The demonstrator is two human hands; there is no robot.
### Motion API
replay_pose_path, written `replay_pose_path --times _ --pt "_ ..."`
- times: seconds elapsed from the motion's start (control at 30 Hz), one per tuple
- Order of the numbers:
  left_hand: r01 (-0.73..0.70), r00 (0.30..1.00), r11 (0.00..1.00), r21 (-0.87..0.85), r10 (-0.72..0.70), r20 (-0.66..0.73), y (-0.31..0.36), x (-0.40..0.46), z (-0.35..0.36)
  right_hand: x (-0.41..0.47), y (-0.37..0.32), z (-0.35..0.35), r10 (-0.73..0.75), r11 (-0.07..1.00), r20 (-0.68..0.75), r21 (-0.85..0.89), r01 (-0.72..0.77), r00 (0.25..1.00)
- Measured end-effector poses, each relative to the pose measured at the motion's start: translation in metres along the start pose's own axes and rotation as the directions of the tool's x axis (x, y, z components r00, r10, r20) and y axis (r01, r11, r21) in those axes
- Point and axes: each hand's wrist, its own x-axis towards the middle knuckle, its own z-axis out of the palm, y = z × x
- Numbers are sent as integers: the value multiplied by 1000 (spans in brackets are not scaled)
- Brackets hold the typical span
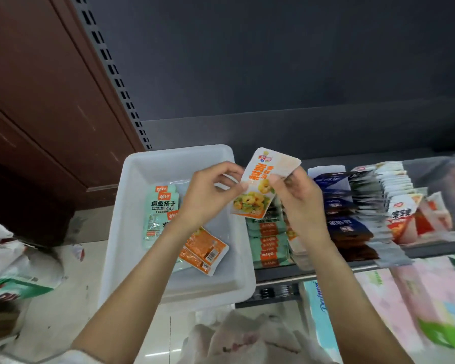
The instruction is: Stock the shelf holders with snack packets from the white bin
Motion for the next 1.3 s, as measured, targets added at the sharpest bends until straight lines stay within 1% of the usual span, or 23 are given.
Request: replay_pose_path --times 0.03,0.07,0.1,0.13,0.17,0.23,0.33,0.53,0.6,0.63,0.7,0.73,0.8,0.83,0.9,0.97,1.07,1.17,1.23,1.3 --pt "-76 997 996 39 76 0 7 6 11 4 0 -17 -115 978 -57 -181 103 992" --pt "-156 988 985 74 156 4 13 11 22 7 0 -34 -227 923 -86 -337 186 970" --pt "-224 974 969 106 224 12 19 16 34 10 0 -49 -306 875 -101 -422 238 947" --pt "-271 962 954 124 271 18 22 21 46 11 2 -62 -345 858 -116 -442 263 931" --pt "-296 955 947 128 295 24 23 26 57 12 4 -72 -357 864 -135 -423 272 924" --pt "-308 951 942 135 306 35 20 35 76 15 13 -85 -325 897 -175 -369 244 929" --pt "-309 951 931 194 303 59 7 42 94 21 36 -93 -265 911 -197 -372 178 944" --pt "-331 942 864 380 329 71 -23 45 100 30 62 -90 -339 858 -64 -430 281 938" --pt "-347 934 809 474 346 94 -27 43 99 32 65 -90 -358 828 2 -463 318 934" --pt "-354 929 762 542 352 111 -29 42 99 33 66 -91 -370 802 38 -491 340 928" --pt "-354 924 665 658 357 136 -35 39 101 34 67 -94 -403 708 105 -594 383 909" --pt "-349 924 642 683 356 138 -37 38 102 35 67 -94 -427 629 140 -665 404 894" --pt "-349 921 640 685 367 127 -39 35 104 35 65 -90 -477 446 208 -780 439 854" --pt "-357 915 641 680 385 119 -38 34 104 35 64 -87 -491 375 237 -811 449 838" --pt "-376 899 623 686 426 106 -38 33 105 36 64 -80 -499 298 273 -837 458 823" --pt "-367 895 596 714 434 97 -37 36 106 39 68 -76 -493 254 281 -858 446 823" --pt "-321 915 543 776 390 105 -38 43 110 43 77 -70 -434 218 284 -888 406 855" --pt "-291 929 543 788 356 98 -39 44 114 42 80 -66 -413 205 272 -902 379 869" --pt "-305 924 589 748 373 83 -39 41 110 37 73 -66 -432 249 242 -894 373 869" --pt "-314 918 674 668 394 34 -36 35 99 29 61 -63 -452 356 198 -854 380 870"
